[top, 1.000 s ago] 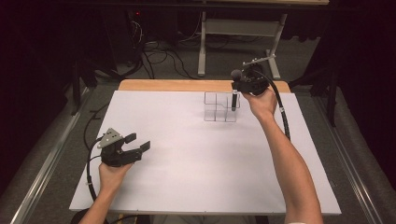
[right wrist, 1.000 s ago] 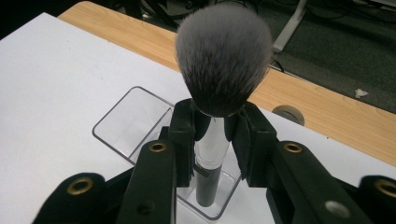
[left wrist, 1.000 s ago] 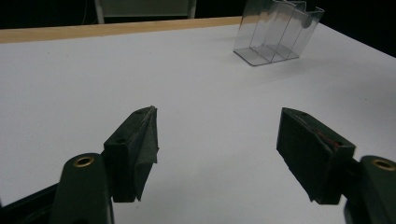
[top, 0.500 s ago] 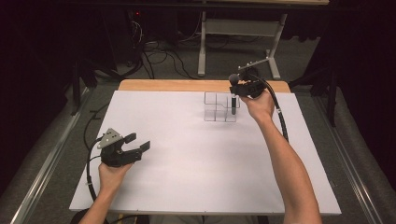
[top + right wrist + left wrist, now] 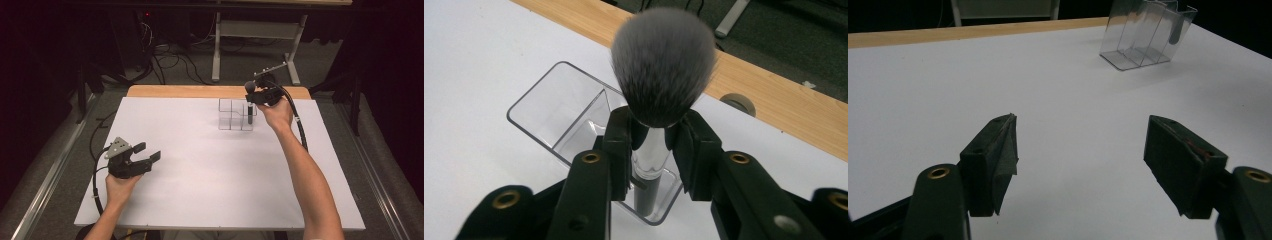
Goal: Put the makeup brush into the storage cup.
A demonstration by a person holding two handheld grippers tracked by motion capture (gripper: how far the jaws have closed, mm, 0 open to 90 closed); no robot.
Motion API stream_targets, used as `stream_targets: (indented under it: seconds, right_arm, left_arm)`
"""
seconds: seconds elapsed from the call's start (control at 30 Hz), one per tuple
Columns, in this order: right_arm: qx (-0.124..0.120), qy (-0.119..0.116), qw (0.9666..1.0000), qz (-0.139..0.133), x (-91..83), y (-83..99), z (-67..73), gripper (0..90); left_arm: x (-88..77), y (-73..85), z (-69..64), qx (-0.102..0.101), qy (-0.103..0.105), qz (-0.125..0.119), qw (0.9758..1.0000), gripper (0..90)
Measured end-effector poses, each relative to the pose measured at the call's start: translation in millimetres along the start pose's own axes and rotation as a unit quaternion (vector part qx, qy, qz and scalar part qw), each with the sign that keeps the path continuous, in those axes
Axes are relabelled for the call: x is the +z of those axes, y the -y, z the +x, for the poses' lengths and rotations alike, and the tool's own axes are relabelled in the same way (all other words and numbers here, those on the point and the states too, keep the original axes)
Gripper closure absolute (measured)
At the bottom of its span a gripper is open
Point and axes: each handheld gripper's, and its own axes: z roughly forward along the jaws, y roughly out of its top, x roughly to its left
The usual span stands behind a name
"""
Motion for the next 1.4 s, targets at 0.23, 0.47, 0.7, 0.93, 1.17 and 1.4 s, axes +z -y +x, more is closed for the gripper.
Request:
stream_targets:
  seconds: [0.23,0.47,0.7,0.93,1.17,1.4]
  right_arm:
    - [-0.001,0.011,0.9998,-0.016,-6.0,4.0,-0.3,54.9]
    - [0.017,0.003,0.9991,-0.04,-19.2,14.0,-7.9,52.5]
    - [0.025,-0.002,0.998,-0.058,-30.5,19.4,-10.8,52.4]
    - [0.028,-0.01,0.9967,-0.076,-41.1,24.4,-12.6,52.3]
    - [0.025,-0.012,0.9958,-0.088,-50.5,27.0,-12.2,52.1]
    - [0.023,-0.017,0.9954,-0.092,-58.2,28.1,-12.0,51.1]
  left_arm:
    - [-1.2,-0.1,0.3,-0.002,-0.002,-0.002,1.0,30.1]
    - [-2.1,-0.3,-1.6,0.002,-0.002,-0.004,1.0,30.0]
    - [-1.6,-0.3,-1.9,0.002,-0.003,-0.002,1.0,30.0]
    - [-1.8,0.1,-1.3,-0.001,-0.003,-0.003,1.0,30.0]
    - [-2.9,0.1,-2.3,0.001,-0.003,-0.004,1.0,30.0]
    - [-2.8,0.3,-2.6,0.001,-0.002,-0.003,1.0,29.9]
